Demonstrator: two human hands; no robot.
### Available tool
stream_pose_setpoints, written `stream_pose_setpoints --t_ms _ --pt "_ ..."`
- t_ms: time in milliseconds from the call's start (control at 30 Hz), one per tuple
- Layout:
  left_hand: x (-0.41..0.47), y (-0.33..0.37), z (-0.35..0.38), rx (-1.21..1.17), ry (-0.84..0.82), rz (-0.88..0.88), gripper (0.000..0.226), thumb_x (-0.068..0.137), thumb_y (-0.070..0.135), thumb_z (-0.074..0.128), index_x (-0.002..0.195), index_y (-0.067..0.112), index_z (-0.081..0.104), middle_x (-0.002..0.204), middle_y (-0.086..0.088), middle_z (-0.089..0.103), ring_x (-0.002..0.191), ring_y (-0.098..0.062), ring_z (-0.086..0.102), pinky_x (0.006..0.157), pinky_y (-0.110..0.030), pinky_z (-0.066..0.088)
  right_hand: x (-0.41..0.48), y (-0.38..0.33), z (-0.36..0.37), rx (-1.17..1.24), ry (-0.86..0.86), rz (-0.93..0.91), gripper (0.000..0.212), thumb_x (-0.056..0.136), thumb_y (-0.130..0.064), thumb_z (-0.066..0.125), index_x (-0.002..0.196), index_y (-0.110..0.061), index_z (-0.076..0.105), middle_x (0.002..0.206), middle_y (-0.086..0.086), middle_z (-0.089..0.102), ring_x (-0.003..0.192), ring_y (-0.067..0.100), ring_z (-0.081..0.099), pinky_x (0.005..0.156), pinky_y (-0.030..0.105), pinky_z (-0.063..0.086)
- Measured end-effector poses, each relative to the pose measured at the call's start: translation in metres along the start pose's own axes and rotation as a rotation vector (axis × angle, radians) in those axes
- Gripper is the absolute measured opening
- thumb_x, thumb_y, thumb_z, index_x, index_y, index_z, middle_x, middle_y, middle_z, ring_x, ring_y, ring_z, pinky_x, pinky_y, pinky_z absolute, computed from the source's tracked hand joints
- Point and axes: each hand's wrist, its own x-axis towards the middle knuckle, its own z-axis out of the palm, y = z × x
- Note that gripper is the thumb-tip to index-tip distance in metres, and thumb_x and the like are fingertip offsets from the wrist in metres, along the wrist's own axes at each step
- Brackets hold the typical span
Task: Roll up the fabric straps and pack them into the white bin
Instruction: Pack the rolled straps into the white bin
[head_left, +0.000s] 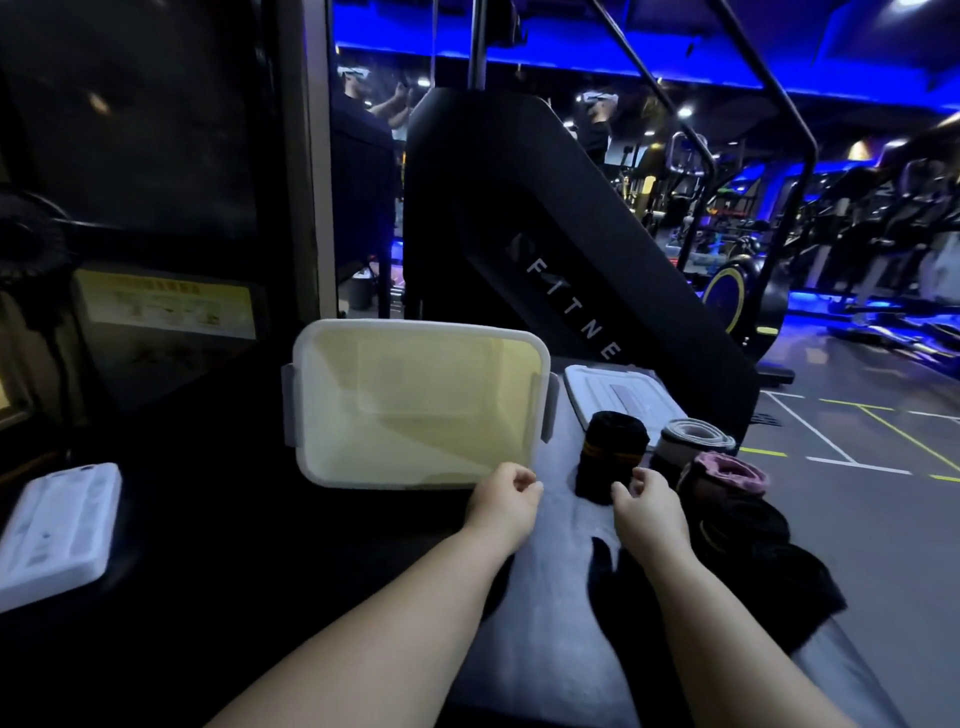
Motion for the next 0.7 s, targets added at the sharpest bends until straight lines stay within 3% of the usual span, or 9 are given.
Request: stream_pose_setpoints --t_ms 167,300,400,467,600,700 --pt "0.014 0.016 0.039 -0.011 -0.077 0.018 0.029 0.098 0.024 0.051 0.123 0.013 0.061 0.119 -0.007 0.066 0.111 -0.026 0.06 0.095 -0.031 0.048 0.018 0.008 0.0 0.123 -0.003 0.071 0.033 0.096 -0.014 0.048 0.126 0.0 0.052 0.123 0.021 0.06 0.117 0.036 0.054 0.088 0.036 0.039" --pt "0.025 0.03 0.062 -0.077 -0.132 0.013 0.022 0.099 0.023 0.048 0.117 0.017 0.061 0.122 -0.009 0.06 0.117 -0.031 0.058 0.099 -0.037 0.044 0.033 0.008 0.004 0.198 -0.025 0.091 0.048 0.099 -0.017 0.043 0.145 -0.003 0.036 0.141 0.021 0.048 0.13 0.034 0.045 0.1 0.034 0.034" --pt "0.039 0.038 0.072 -0.075 -0.126 -0.015 0.048 0.101 0.027 0.044 0.146 0.013 0.039 0.146 -0.011 0.046 0.127 -0.03 0.051 0.105 -0.04 0.043 0.04 0.01 0.009 0.249 -0.031 0.072 0.049 0.1 -0.017 0.042 0.147 -0.005 0.033 0.142 0.021 0.048 0.13 0.033 0.045 0.102 0.034 0.034" --pt "0.048 0.042 0.077 -0.066 -0.124 -0.016 0.051 0.101 0.03 0.04 0.15 0.017 0.033 0.149 -0.01 0.042 0.127 -0.033 0.051 0.104 -0.042 0.044 0.044 0.013 0.011 0.294 -0.026 0.063 0.051 0.1 -0.017 0.043 0.149 -0.007 0.031 0.144 0.02 0.046 0.133 0.031 0.044 0.104 0.033 0.032" --pt "0.064 0.042 0.085 -0.026 -0.107 0.013 0.043 0.101 0.032 0.036 0.143 0.024 0.044 0.139 -0.011 0.052 0.117 -0.035 0.056 0.094 -0.047 0.052 0.048 0.016 0.013 0.322 0.011 0.012 0.049 0.101 -0.014 0.042 0.147 -0.003 0.034 0.147 0.019 0.043 0.137 0.03 0.038 0.106 0.029 0.028" --pt "0.067 0.04 0.088 0.038 -0.055 0.057 0.035 0.101 0.033 0.036 0.129 0.025 0.056 0.126 -0.012 0.057 0.107 -0.035 0.06 0.092 -0.042 0.052 0.05 0.018 0.018 0.322 0.087 -0.037 0.034 0.097 -0.021 0.045 0.126 -0.005 0.055 0.12 0.021 0.06 0.118 0.036 0.053 0.099 0.037 0.039"
